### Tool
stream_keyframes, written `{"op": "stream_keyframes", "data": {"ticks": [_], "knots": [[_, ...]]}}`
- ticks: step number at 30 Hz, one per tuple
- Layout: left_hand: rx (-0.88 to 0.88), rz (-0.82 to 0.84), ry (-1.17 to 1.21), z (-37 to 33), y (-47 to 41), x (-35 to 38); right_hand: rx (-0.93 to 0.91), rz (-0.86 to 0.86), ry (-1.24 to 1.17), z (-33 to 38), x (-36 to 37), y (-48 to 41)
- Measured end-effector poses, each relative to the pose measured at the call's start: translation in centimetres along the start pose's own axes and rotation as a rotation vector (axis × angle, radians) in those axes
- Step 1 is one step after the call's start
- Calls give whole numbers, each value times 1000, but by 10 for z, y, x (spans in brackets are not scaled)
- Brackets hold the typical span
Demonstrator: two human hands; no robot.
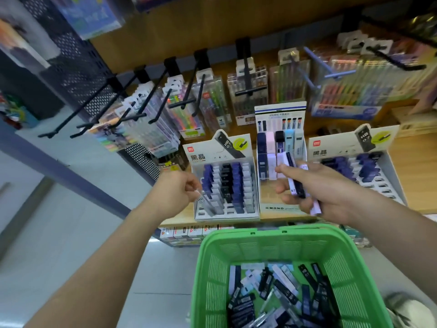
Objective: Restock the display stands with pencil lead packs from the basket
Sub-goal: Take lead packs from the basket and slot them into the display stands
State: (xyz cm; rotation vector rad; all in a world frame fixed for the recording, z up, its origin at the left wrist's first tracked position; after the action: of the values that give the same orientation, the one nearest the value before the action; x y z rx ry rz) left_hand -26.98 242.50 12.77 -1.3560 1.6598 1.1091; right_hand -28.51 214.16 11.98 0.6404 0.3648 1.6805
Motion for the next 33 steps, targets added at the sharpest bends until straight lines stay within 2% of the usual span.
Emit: {"op": "stream_keyframes", "data": {"ticks": [5,10,19,33], "knots": [[-41,-143,-21,32,-9,16,8,-15,41,-5,0,-8],[-95,-219,26,48,-20,32,37,-15,84,-10,5,-14],[3,-399,-56,58,-54,27,35,-25,168,-15,-5,-21],[137,-274,-155,54,-80,38,56,-24,172,-16,-2,-22]]}}
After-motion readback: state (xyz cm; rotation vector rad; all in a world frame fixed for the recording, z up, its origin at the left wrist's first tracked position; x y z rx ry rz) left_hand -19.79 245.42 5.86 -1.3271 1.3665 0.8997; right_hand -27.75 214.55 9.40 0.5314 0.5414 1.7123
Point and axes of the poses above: each hand's wrist, its own y-axis away from the middle knuckle, its own x-axis out of the palm, z = x × y, the point moved 2 cm from there along -y, towards the middle knuckle, and after that the axes turned 2 degrees about z, right-handed, at the moved point
